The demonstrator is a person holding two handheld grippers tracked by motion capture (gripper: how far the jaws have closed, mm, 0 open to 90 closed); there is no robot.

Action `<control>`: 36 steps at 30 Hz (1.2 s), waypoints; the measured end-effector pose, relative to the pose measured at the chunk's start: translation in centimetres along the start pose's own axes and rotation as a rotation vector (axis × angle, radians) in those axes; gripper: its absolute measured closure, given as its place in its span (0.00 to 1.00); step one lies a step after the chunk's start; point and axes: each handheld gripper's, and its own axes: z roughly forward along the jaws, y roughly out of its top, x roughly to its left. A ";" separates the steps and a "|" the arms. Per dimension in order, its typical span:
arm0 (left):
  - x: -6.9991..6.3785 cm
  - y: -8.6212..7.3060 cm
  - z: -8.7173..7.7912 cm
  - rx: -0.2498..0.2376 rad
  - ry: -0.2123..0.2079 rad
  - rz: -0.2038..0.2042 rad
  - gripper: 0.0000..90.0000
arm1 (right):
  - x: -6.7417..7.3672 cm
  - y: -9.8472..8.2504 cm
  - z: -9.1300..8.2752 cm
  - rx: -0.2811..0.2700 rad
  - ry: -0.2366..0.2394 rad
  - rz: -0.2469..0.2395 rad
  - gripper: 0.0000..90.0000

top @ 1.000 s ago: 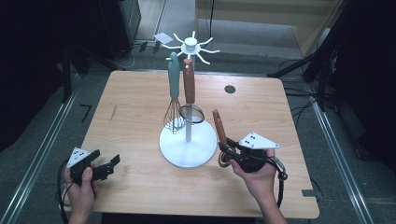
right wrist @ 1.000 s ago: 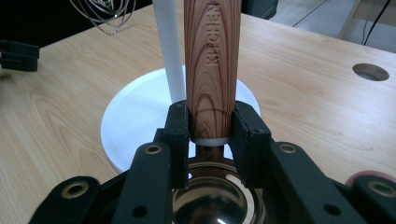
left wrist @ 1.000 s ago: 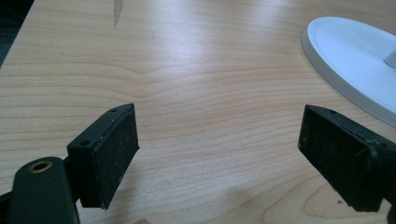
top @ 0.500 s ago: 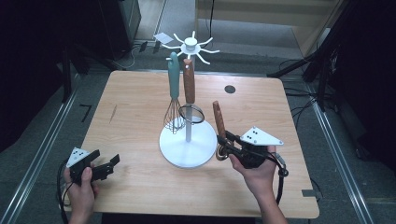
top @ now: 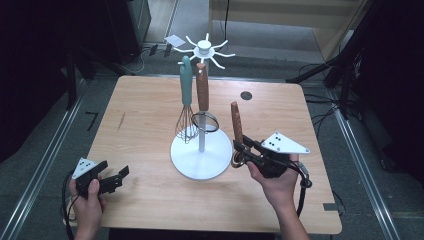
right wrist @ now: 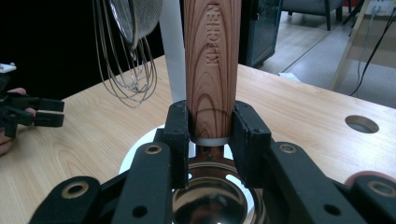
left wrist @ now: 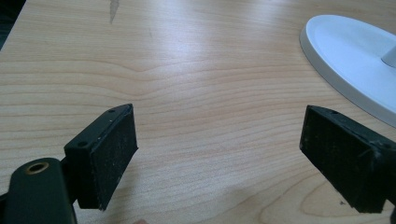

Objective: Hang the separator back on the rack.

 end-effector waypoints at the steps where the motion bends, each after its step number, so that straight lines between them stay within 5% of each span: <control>1: 0.0 0.0 0.0 0.001 0.001 0.001 0.13 | 0.0 0.1 0.0 -0.002 0.002 -0.002 0.79; 36: -0.2 0.0 0.1 0.012 0.007 0.021 0.12 | 1.6 2.6 -0.4 -0.100 0.059 0.003 0.79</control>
